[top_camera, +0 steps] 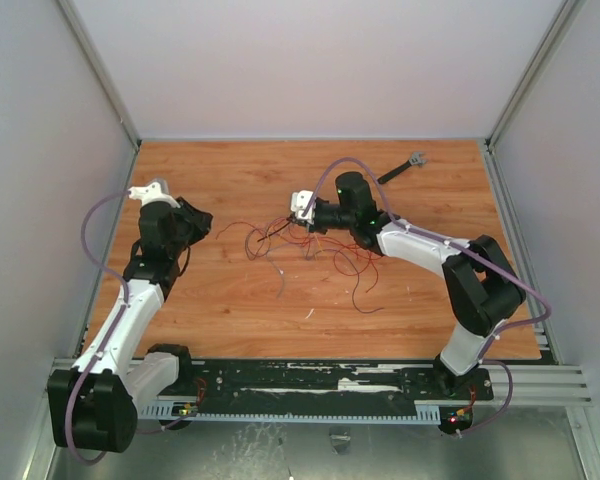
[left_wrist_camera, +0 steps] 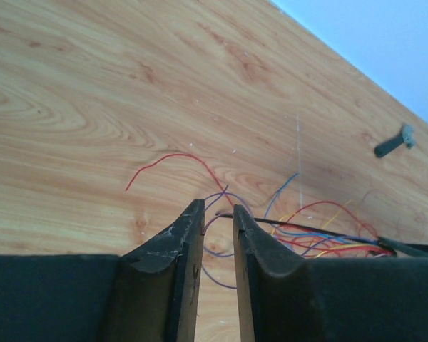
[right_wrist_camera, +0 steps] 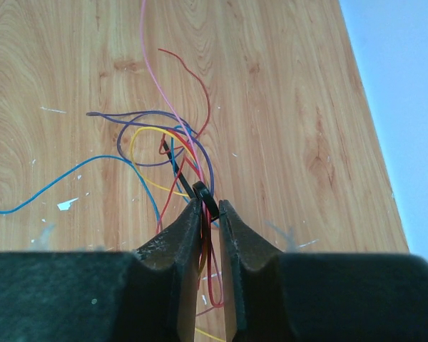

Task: Zip-tie the wires
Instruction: Tie the cable at the center of the board.

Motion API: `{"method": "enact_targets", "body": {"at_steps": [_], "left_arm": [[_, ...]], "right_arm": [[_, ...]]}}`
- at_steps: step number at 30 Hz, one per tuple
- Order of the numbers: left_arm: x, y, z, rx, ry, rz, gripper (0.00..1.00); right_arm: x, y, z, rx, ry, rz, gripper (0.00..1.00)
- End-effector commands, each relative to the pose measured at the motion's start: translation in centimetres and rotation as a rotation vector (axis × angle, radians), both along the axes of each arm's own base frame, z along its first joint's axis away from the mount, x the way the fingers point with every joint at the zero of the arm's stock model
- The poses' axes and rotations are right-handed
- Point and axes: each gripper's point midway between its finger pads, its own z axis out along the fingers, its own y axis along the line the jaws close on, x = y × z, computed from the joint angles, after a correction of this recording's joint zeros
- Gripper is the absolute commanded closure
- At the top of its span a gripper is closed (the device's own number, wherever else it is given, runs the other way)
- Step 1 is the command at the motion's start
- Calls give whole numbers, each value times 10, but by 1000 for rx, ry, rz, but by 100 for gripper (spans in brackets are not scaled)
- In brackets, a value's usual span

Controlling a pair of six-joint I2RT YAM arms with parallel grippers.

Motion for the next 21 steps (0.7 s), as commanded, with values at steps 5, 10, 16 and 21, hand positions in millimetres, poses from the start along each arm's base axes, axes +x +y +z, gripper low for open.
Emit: {"method": "enact_targets", "body": {"at_steps": [5,10,16,21], "left_arm": [[2,1,30,12,-62,-8,41],[-3,10,45,41,-81,30,23],[4,-17,70,-5,-115,-116,11],[24,-50,94,-46,-123,-311,11]], "right_arm": [[5,-4,26,-19,-110,1,85],[11,-10,28,-48,-158,-28,86],[12,-11,42,-37,-232,-39,88],[11,-10,55,-44,-333,-58,88]]}}
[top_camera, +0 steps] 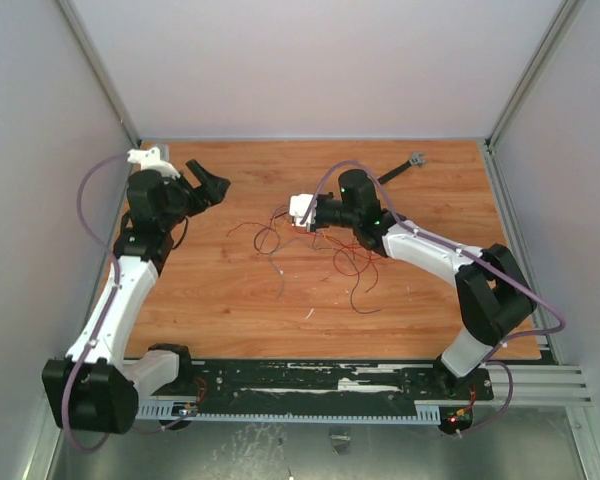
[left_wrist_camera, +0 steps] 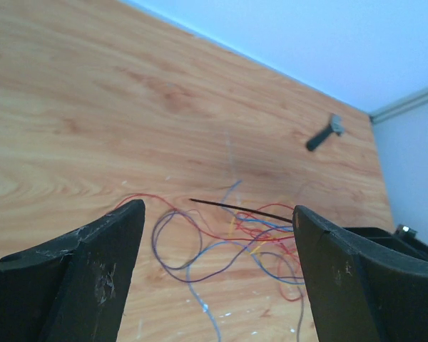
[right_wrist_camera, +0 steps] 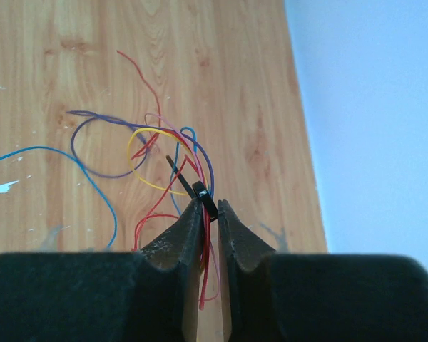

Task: Zip-tie the wires
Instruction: Tie the cable at the center of the board.

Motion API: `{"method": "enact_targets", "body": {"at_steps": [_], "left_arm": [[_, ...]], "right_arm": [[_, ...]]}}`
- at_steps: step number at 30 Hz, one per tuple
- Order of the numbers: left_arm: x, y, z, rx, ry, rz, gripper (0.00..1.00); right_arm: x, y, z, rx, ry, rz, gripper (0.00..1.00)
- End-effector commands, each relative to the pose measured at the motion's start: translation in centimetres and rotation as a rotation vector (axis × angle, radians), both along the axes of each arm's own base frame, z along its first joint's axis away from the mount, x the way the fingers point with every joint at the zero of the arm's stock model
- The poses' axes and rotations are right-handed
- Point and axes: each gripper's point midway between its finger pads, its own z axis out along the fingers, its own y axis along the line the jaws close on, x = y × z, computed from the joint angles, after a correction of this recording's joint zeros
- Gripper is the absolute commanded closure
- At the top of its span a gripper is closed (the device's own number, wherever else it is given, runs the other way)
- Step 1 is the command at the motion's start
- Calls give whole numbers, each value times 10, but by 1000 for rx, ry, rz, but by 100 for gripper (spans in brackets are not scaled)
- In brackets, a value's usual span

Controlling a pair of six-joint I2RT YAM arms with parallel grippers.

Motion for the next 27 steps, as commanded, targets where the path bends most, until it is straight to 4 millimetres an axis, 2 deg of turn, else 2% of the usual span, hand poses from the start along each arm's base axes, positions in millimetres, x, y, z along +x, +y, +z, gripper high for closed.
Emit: {"method": "enact_targets", "body": {"at_steps": [1,11,15,20,27], "left_arm": [[11,-30,23,-26,-23,-192,11],[33,-78,11,-174,96,-449,16],[34,-98,9,-204,119,-519,17],[36,-136,-9,-214,180,-618,18],[36,-170,-16,-239,202,-697,22]], "right_arm": [[-1,2,32,10,-163,-20,88],[-8,6,26,-55,-244,-30,89],[-12,9,25,-61,-251,-21,89],[-15,11,25,-66,-260,-21,89],[-17,13,24,-75,-266,-17,89]]}}
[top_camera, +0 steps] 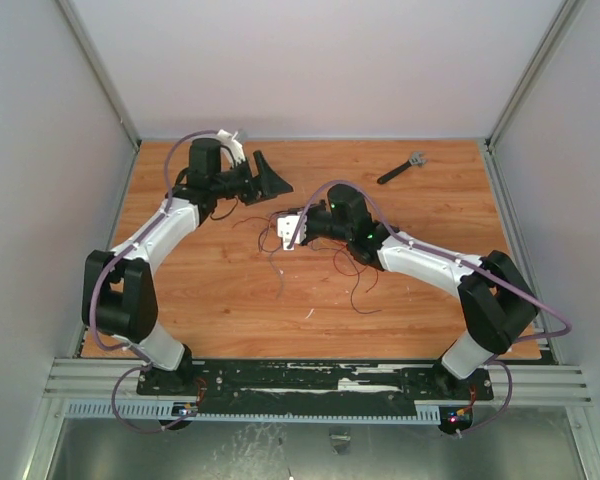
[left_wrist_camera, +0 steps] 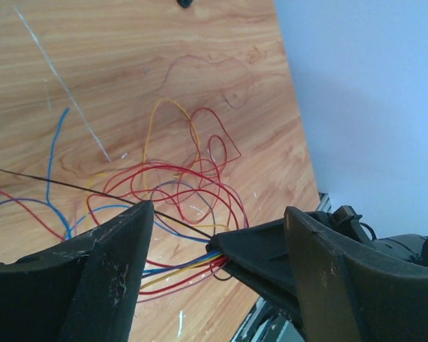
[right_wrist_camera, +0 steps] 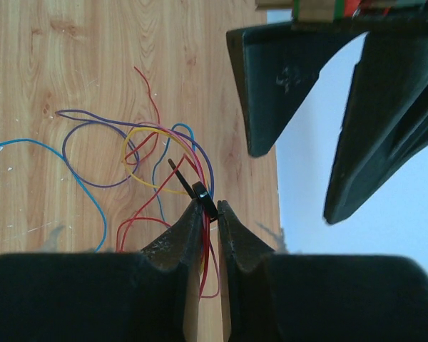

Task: Zip-tie the wires
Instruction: Tie the cable at the center of the board.

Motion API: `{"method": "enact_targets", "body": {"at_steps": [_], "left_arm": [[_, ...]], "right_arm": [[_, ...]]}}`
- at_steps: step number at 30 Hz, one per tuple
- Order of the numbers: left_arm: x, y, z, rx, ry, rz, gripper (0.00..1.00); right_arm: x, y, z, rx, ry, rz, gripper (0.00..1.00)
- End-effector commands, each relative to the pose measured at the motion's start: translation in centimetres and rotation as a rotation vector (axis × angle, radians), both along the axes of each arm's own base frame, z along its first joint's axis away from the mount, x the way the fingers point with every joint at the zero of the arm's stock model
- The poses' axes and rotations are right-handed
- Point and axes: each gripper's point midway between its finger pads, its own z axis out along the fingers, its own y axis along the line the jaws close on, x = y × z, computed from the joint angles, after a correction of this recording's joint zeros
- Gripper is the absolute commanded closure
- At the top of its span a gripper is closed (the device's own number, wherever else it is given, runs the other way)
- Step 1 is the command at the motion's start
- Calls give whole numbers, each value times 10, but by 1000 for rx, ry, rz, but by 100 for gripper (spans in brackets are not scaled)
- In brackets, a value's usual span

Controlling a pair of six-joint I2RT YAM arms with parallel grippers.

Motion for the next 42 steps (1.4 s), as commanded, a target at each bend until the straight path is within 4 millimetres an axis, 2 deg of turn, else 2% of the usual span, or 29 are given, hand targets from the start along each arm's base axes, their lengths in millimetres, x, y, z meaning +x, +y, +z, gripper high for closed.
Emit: {"method": "enact_targets", "body": {"at_steps": [1,14,26,37,42], "left_arm": [[-2,-21,16,-42,-37,-69,23],[-20,-31,-18,-27,39,-128,27],[-28,-38,-32,-17,86,-159,27],[-41,-36,-47,8,161,-180,25],[-43,-40,-49,-16,176,-182,30]], "right_arm": [[0,-1,15,13,-56,-7,89],[-1,0,14,21,-53,-8,88],[0,1,17,14,-78,-12,87],[6,-4,11,-26,-104,-48,87],[1,3,14,-4,-100,-24,87]]}}
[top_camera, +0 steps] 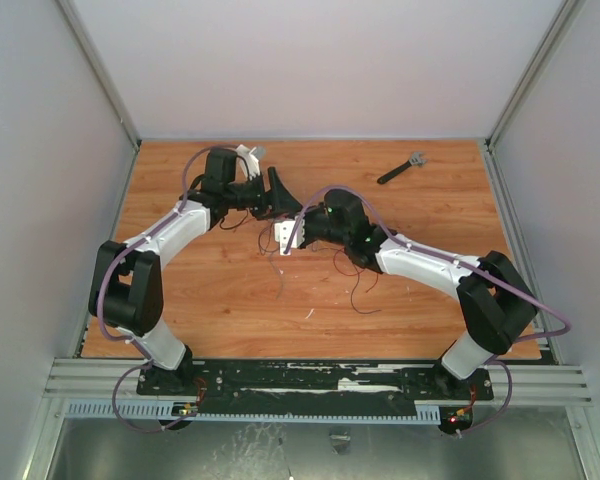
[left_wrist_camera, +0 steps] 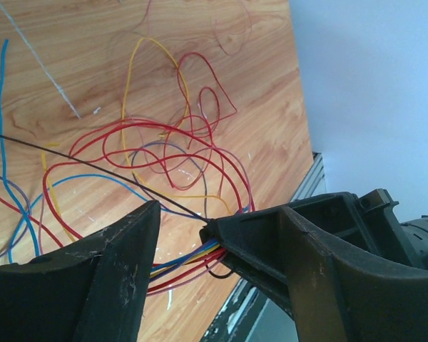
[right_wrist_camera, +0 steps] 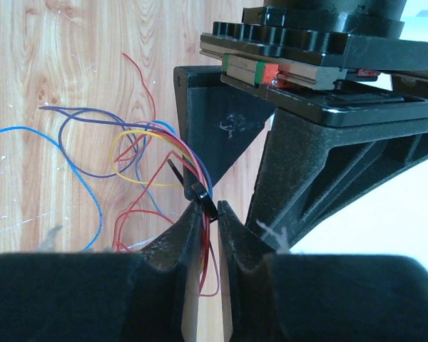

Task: Zip-tie the wires
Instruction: Tie the cable at the center of the board.

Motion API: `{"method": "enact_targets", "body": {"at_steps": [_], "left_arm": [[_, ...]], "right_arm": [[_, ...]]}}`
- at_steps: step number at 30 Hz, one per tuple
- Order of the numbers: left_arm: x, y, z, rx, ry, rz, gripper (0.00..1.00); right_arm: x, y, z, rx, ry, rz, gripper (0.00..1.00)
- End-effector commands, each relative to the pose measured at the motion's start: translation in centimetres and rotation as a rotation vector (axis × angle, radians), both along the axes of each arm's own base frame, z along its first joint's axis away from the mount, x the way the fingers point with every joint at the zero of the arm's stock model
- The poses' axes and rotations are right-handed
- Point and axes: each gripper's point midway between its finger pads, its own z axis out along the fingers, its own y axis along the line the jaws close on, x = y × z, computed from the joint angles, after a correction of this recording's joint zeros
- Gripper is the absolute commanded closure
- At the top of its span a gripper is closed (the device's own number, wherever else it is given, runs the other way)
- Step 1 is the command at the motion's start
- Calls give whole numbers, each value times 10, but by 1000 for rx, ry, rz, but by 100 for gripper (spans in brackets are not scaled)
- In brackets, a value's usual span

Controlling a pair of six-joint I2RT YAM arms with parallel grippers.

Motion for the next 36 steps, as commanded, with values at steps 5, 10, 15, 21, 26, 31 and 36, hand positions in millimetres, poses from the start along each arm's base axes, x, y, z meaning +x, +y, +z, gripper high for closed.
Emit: {"method": "enact_targets", "body": {"at_steps": [5,10,15,21,26,31,36], "left_arm": [[-15,-12,-10,-48,61,-45,47],[-13,-14,-13,-46,65,-45,51],[-16,-14,-12,-47,63,-50,43],[-20,-14,-10,-49,62,-63,41],[-24,-11,-14,-29,65,-73,41],[-27,-10,-11,-31,59,-70,41],[-28,-10,-11,-33,66,-65,43]], "right_arm": [[-4,11,18,42,-54,21,87],[-6,14,20,51,-60,27,87],[-3,12,21,42,-80,10,87],[2,6,18,14,-101,-19,87],[3,6,24,24,-103,-22,87],[-1,9,29,41,-102,-8,87],[-3,10,35,61,-109,4,86]]}}
